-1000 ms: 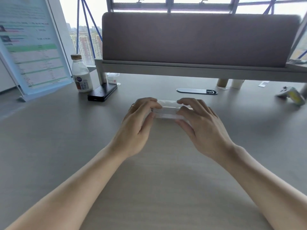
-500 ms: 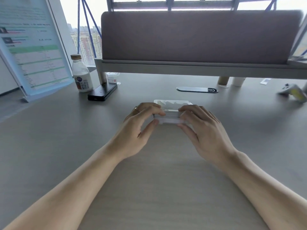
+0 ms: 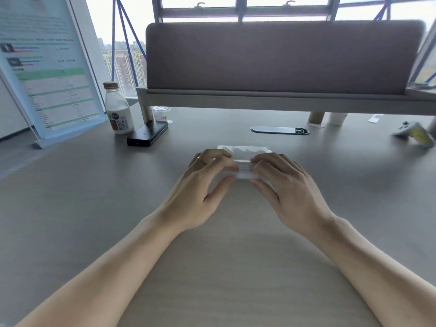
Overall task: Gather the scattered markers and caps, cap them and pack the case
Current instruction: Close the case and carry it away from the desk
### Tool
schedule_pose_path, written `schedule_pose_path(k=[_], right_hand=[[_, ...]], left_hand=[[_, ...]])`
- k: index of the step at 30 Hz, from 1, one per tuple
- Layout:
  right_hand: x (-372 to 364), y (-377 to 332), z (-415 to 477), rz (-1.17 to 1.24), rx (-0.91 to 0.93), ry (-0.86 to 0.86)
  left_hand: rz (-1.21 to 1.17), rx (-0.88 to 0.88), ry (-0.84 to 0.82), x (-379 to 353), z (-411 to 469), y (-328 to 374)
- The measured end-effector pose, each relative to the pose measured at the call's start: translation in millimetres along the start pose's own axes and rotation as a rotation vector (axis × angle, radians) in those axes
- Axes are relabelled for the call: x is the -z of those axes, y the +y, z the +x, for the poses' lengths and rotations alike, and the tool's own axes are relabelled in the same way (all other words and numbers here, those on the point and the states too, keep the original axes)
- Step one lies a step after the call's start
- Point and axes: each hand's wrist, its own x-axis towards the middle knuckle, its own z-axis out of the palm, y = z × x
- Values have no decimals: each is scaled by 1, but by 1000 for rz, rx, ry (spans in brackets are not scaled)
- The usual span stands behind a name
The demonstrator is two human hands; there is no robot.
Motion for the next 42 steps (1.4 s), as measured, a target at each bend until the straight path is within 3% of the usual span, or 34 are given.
schedule_pose_path(k=[7, 17, 28, 42], right_hand=[[-4, -5, 0, 63, -17, -6], [8, -4, -2, 286, -67, -147], [6, -2, -6, 247, -99, -210], [6, -2, -6, 241, -105, -165]], left_hand=[[-54, 25, -15, -10, 4, 3], [-116, 81, 19, -6, 0, 0], [-129, 104, 7, -6, -2, -1], [-138, 113, 19, -5, -1, -2]])
